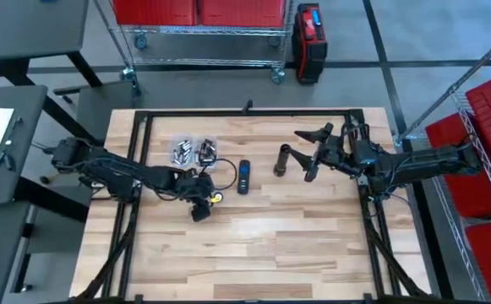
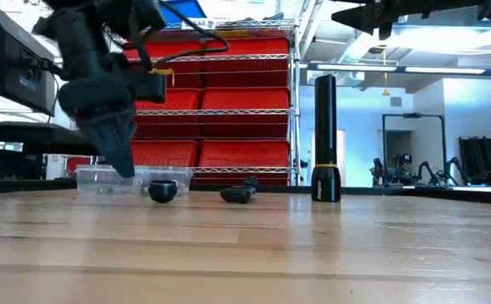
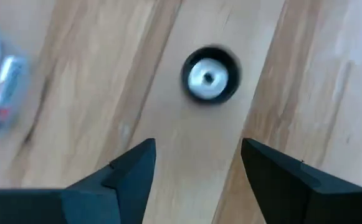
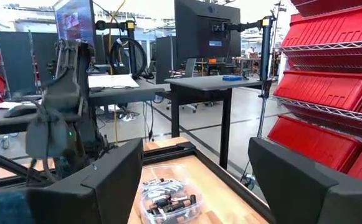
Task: Insert battery
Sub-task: Insert the brown battery into the flashlight battery compartment
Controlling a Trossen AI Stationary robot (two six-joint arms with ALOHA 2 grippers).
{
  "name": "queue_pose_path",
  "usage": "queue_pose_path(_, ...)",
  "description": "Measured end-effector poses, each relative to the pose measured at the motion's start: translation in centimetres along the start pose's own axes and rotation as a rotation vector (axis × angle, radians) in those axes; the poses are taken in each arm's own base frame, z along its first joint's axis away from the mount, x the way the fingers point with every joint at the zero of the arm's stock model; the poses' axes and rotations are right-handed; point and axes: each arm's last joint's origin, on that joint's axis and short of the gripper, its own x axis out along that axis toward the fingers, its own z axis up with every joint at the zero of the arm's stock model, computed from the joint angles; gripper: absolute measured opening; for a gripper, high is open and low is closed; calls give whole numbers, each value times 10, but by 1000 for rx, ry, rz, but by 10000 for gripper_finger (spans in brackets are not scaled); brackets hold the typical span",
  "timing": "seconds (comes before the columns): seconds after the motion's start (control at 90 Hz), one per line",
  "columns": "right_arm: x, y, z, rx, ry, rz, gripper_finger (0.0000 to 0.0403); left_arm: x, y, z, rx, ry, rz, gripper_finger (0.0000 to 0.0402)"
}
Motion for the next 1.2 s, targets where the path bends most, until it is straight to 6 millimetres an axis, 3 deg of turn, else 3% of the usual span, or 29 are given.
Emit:
queue_pose_path(0.189, 2, 0, 12, 8, -18, -1, 282, -55, 16, 52, 38, 44, 123, 213)
queue_pose_path(0.344, 5, -1, 28, 4, -9, -8, 282, -98, 49, 86, -16, -32, 202, 194)
queue_pose_path(0.433, 6, -1, 33, -14, 27, -10, 282, -114, 72, 91, -76, -73, 240, 186)
queue_pose_path(0.589, 8, -5, 33, -51, 108, -28, 282, -130, 113, 80, -194, -70, 324, 181)
queue_pose_path(0.722, 12, -14, 24, -40, 184, -78, 282, -125, 143, 70, -314, -58, 277, 180)
queue_pose_path(0.9, 21, -32, 10, 14, 282, -192, 282, -96, 171, 71, -452, -69, 115, 180)
queue_pose_path(1.022, 24, -44, 2, 78, 331, -267, 281, -71, 179, 79, -511, -55, -8, 180)
queue_pose_path(1.2, 23, -52, -4, 101, 383, -318, 281, -30, 185, 82, -570, 48, 11, 180)
